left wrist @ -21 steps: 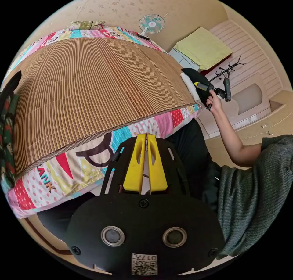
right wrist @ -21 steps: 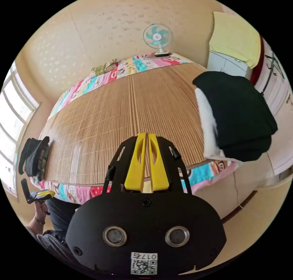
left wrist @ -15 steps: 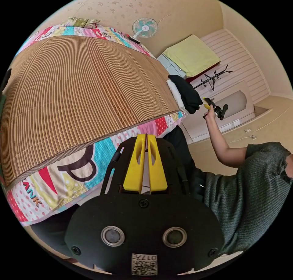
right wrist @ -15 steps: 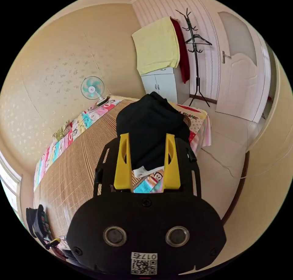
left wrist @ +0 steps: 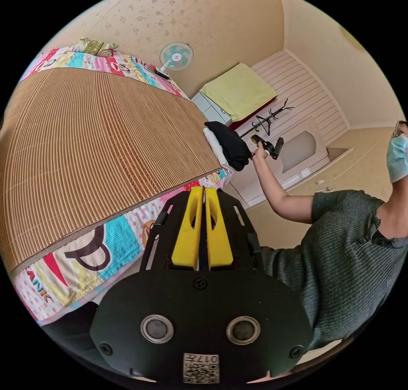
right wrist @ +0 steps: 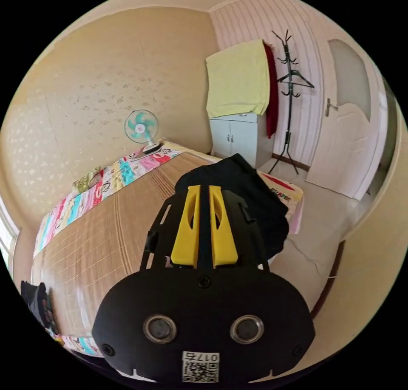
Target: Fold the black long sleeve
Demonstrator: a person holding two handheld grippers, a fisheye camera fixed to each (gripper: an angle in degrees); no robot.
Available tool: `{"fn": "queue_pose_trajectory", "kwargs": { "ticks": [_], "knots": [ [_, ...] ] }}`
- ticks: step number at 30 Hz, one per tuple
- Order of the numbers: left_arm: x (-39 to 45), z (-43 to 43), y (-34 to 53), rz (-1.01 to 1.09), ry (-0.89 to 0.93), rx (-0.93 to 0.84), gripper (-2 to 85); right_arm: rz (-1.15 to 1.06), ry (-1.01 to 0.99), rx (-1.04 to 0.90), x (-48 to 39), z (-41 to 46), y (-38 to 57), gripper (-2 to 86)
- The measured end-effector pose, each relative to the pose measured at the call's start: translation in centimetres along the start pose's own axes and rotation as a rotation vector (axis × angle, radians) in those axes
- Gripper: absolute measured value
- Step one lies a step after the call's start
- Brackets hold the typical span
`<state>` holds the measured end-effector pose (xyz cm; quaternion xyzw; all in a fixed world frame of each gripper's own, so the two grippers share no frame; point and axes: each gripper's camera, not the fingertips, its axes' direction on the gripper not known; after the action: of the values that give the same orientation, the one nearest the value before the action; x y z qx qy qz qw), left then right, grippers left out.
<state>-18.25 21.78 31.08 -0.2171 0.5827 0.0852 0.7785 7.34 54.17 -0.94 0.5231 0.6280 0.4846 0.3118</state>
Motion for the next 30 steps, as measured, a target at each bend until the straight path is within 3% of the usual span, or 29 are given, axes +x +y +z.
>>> {"fn": "queue_pose_trajectory", "kwargs": {
  "ticks": [2, 4, 6, 8, 10, 14, 19, 21, 24, 27, 28, 30],
  "knots": [
    [-0.3, -0.3, 0.8, -0.011, -0.05, -0.018, -1.0, -0.016, 0.105, -0.06, 1.5, 2.5, 0.2, 8.1],
    [-0.7, -0.3, 1.6, -0.021, -0.088, -0.023, -1.0, -0.057, 0.006, -0.365, 2.6, 8.4, 0.6, 5.1],
    [-1.9, 0.6, 2.1, -0.052, -0.094, -0.026, -1.0, -0.081, -0.042, -0.352, 2.4, 8.1, 0.7, 3.1],
    [-3.1, 1.7, 1.6, -0.097, -0.05, -0.034, -1.0, -0.147, -0.265, -0.272, 1.4, 5.2, -0.1, 2.2],
    [-3.8, 2.5, 0.6, -0.117, -0.005, -0.012, -1.0, -0.169, -0.663, -0.15, -0.6, 0.1, -0.1, 1.4],
    [-3.9, 3.5, -2.3, -0.1, 0.011, 0.071, -1.0, -0.34, -0.978, -0.221, -7.0, -4.4, 5.6, 1.0],
    [-5.1, 6.4, -4.6, -0.105, 0.052, 0.06, -1.0, -0.507, -0.748, -0.603, -15.0, -3.5, 20.6, 1.2],
    [-5.6, 7.9, -5.5, -0.113, 0.063, 0.008, -1.0, -0.531, -0.748, -0.689, -16.1, -3.4, 22.7, 1.4],
    [-5.7, 8.9, -6.6, -0.084, 0.056, -0.029, -1.0, -0.572, -0.883, -0.573, -17.6, -5.7, 21.3, 2.7],
    [-6.4, 9.8, -7.7, -0.085, 0.023, -0.041, -1.0, -0.634, -0.715, -0.396, -20.4, -5.6, 19.2, 7.6],
    [-6.6, 10.0, -7.8, -0.088, 0.023, -0.037, -1.0, -0.662, -0.645, -0.401, -22.4, -4.0, 18.8, 13.8],
    [-7.6, 10.9, -8.8, -0.108, 0.061, -0.018, -1.0, -0.735, -0.59, -0.511, -26.0, 0.0, 19.6, 18.0]
  ]
}}
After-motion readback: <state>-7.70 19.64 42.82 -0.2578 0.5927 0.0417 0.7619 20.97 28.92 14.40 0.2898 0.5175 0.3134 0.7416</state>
